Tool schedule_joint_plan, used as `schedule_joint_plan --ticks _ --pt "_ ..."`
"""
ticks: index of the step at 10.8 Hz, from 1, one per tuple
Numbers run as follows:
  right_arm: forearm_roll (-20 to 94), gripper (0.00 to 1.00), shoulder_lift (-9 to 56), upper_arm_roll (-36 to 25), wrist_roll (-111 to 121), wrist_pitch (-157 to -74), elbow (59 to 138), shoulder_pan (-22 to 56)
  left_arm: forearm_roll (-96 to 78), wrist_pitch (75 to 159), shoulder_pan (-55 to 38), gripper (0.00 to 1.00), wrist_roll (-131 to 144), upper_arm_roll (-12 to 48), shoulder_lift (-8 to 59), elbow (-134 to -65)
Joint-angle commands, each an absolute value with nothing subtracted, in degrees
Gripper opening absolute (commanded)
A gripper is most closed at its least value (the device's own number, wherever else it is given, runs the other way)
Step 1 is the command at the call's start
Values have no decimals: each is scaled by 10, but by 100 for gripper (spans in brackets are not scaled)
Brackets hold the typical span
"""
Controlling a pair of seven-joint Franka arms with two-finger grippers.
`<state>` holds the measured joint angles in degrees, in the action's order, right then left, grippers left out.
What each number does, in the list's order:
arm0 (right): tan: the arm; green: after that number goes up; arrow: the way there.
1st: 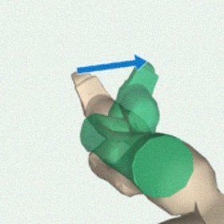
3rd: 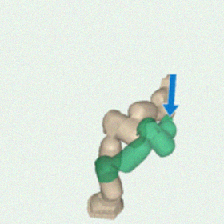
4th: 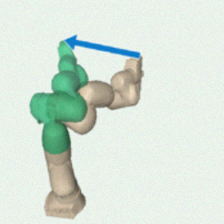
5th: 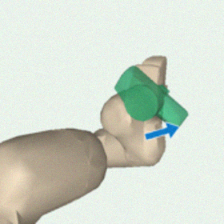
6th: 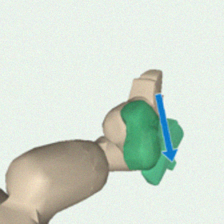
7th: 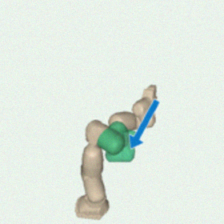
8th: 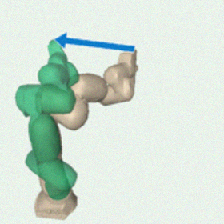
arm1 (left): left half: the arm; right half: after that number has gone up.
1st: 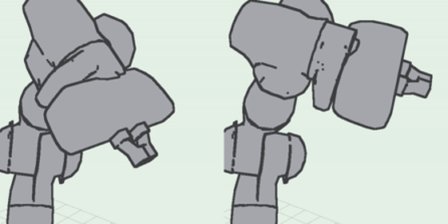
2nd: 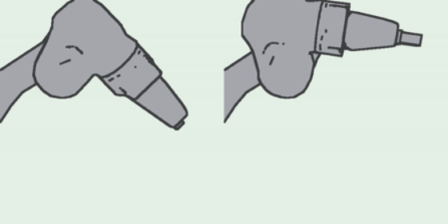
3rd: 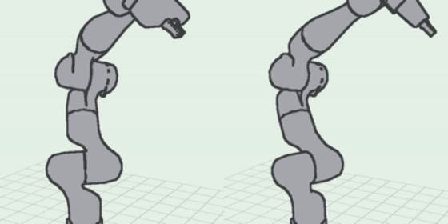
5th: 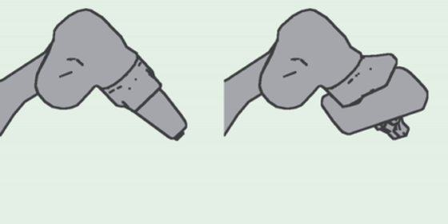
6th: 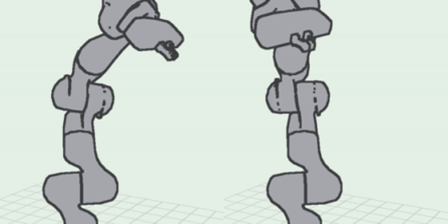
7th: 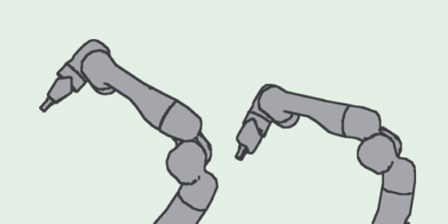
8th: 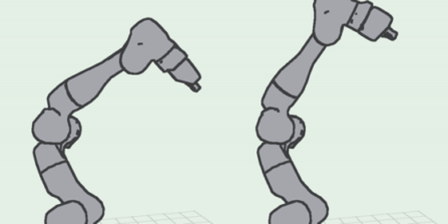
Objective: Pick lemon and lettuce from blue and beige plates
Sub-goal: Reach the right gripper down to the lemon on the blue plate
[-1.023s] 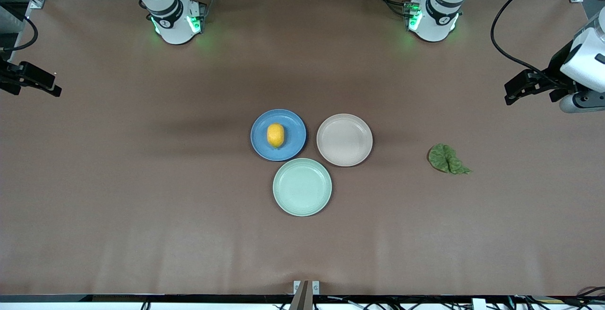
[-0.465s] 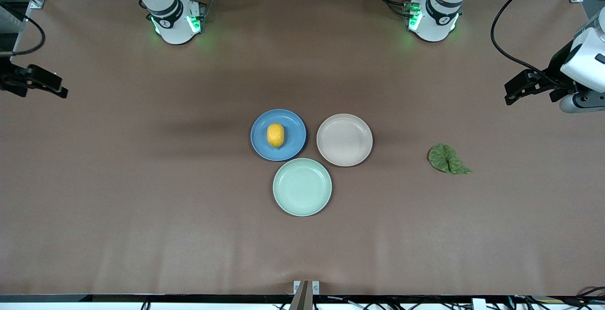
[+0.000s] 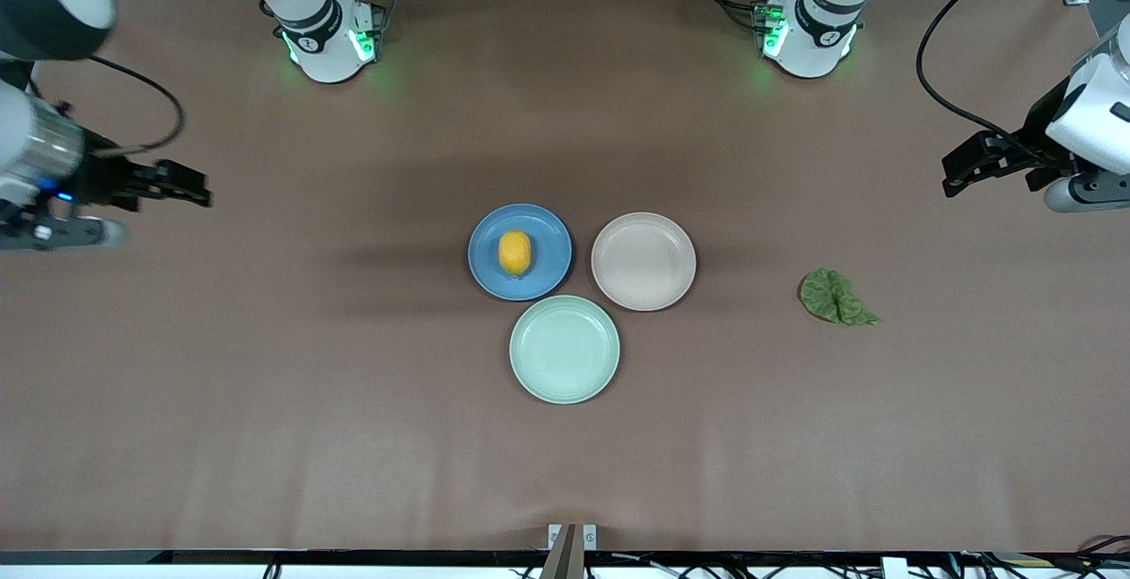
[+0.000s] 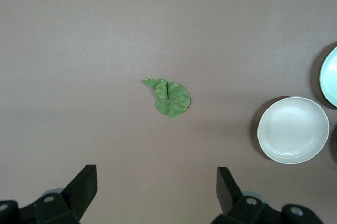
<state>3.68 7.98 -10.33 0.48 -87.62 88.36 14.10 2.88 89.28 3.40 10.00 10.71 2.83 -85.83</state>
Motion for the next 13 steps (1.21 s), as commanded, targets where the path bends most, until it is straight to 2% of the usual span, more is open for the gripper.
schedule_joint_plan --ticks 1,2,4,8,10,13 --pt "49 100 107 -102 -44 -926 901 176 19 884 41 100 81 107 31 -856" --pt "54 100 124 -98 -81 -939 910 197 19 884 43 100 77 107 33 -856" --pt "56 100 154 -48 -172 -987 928 208 19 884 42 100 75 108 34 -858" --pt "55 100 171 32 -318 -1181 1047 226 18 884 45 100 72 107 34 -865" --pt "50 100 207 61 -379 -1238 1052 239 19 884 45 100 72 107 34 -869" --pt "38 100 271 62 -453 -1333 1052 288 19 884 45 100 73 107 38 -871"
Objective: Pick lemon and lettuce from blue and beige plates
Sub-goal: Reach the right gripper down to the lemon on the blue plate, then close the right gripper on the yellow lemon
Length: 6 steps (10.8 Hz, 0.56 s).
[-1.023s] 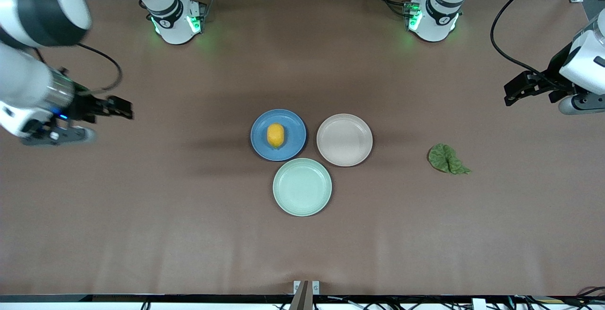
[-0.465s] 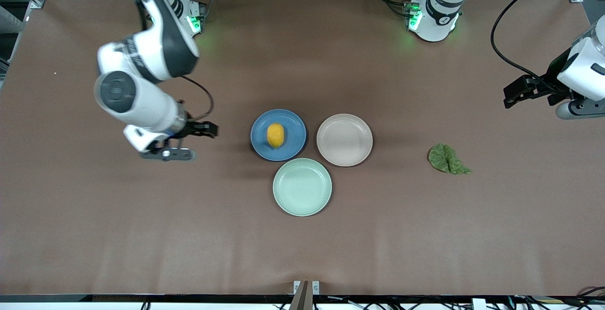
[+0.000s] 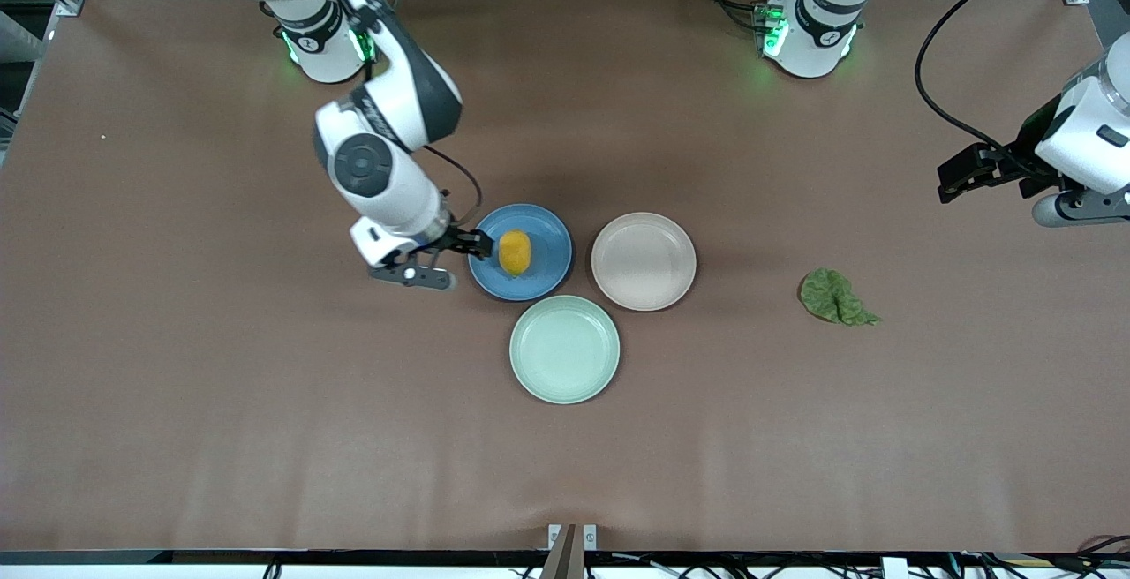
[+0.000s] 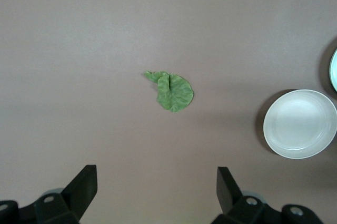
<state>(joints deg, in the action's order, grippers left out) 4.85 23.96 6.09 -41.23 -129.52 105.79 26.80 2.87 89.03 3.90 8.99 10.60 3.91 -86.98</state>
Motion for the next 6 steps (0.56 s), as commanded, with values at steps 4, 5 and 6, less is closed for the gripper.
schedule_joint_plan --ticks 4,5,6 --pt "-24 100 326 62 -546 -1384 1052 330 21 884 45 100 73 107 39 -871" --pt "-37 100 336 63 -561 -1393 1052 336 21 884 45 100 73 107 40 -871" --pt "-48 100 345 67 -574 -1404 1052 337 21 884 45 100 73 107 42 -871"
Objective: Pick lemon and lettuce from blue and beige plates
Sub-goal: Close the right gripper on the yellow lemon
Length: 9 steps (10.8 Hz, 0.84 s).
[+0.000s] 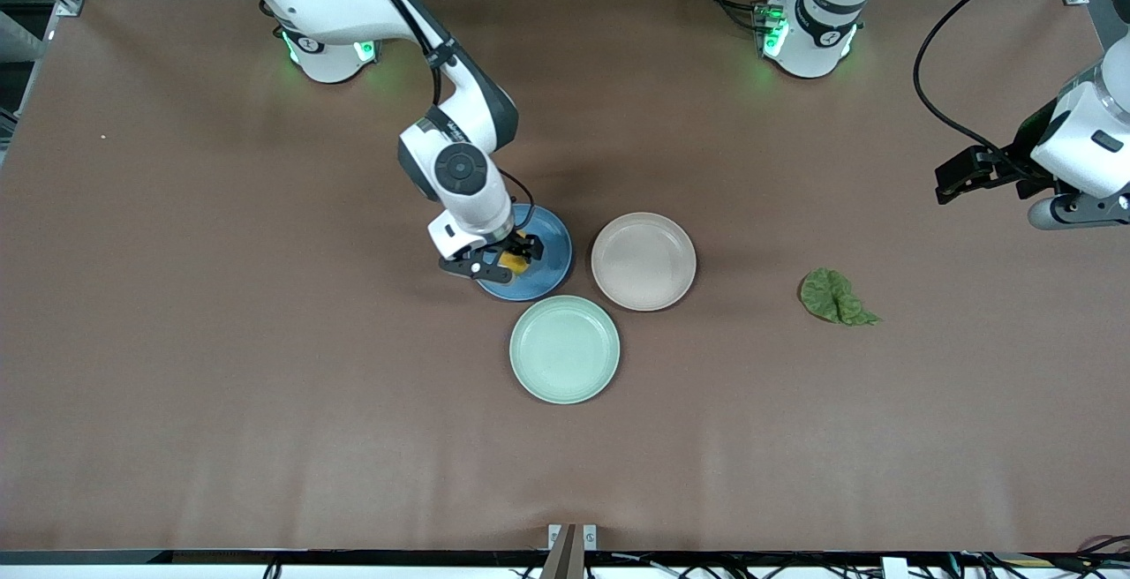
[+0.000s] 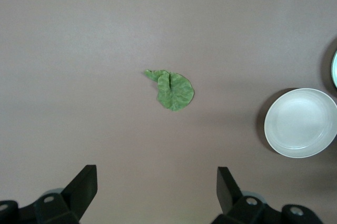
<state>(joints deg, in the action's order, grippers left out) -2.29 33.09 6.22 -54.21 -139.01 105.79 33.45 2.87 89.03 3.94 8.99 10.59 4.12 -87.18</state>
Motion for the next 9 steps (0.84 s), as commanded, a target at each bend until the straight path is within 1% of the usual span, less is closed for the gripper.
schedule_joint_plan --ticks 1,2,3,5,6,7,8,9 --pt "-63 100 355 69 -590 -1413 1051 337 22 884 45 100 73 107 42 -871" --pt "-77 100 360 73 -600 -1420 1051 337 22 884 45 100 73 107 43 -871" --pt "-81 88 365 75 -600 -1422 1050 337 23 884 45 100 73 107 43 -871" --pt "-80 36 364 75 -599 -1419 1048 336 24 884 45 100 73 107 43 -871" --pt "-79 19 362 78 -599 -1415 1045 334 24 884 45 100 73 107 44 -871" --pt "-79 8 359 79 -592 -1412 1043 332 24 884 45 100 73 107 43 -871" --pt "-78 2 353 78 -592 -1412 1043 332 25 884 45 100 73 107 44 -871" --pt "-76 0 341 79 -589 -1399 1043 329 25 884 45 100 73 107 44 -871"
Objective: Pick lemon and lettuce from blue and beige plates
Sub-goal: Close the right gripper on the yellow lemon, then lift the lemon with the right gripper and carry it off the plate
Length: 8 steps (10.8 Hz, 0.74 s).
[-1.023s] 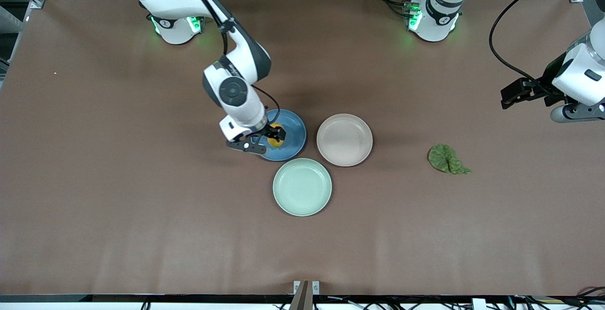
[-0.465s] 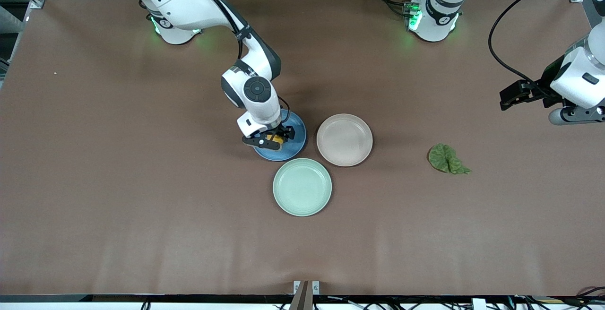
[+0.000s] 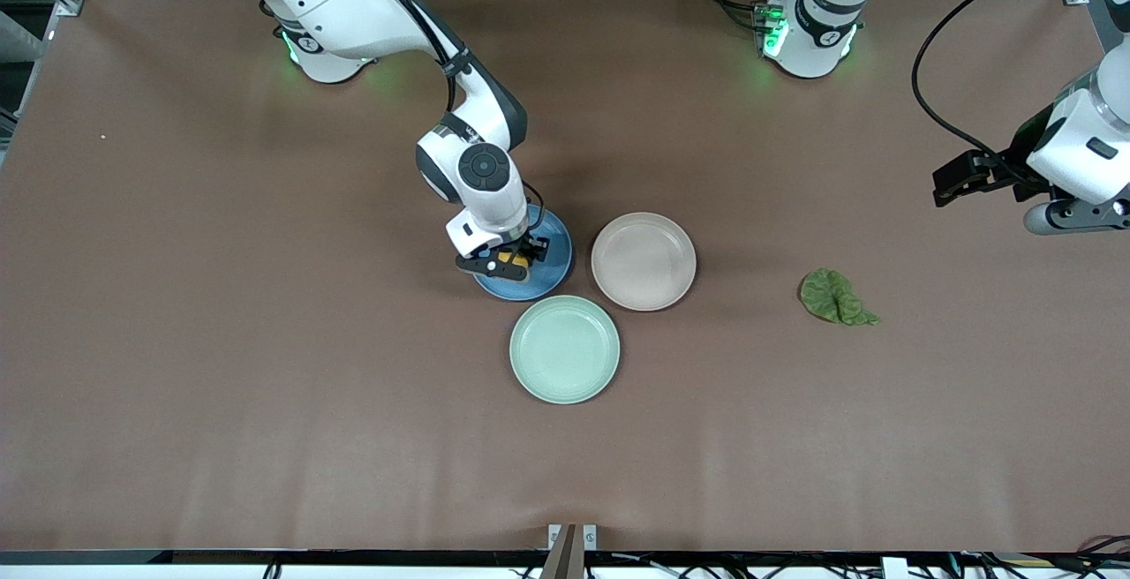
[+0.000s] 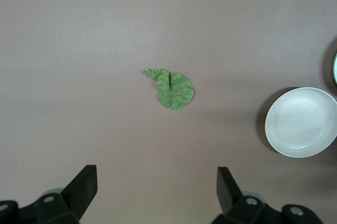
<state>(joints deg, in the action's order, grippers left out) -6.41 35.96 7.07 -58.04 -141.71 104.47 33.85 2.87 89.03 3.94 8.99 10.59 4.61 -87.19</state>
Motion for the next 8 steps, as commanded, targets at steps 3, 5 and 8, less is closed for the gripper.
schedule_joint_plan --ticks 3,5,8 --pt "-72 0 335 80 -547 -1276 976 302 25 884 45 100 73 107 43 -871" --pt "-60 0 327 78 -507 -1255 953 278 25 884 44 100 73 107 43 -869" --pt "-10 0 277 75 -341 -1207 961 203 25 884 44 100 73 107 43 -869"
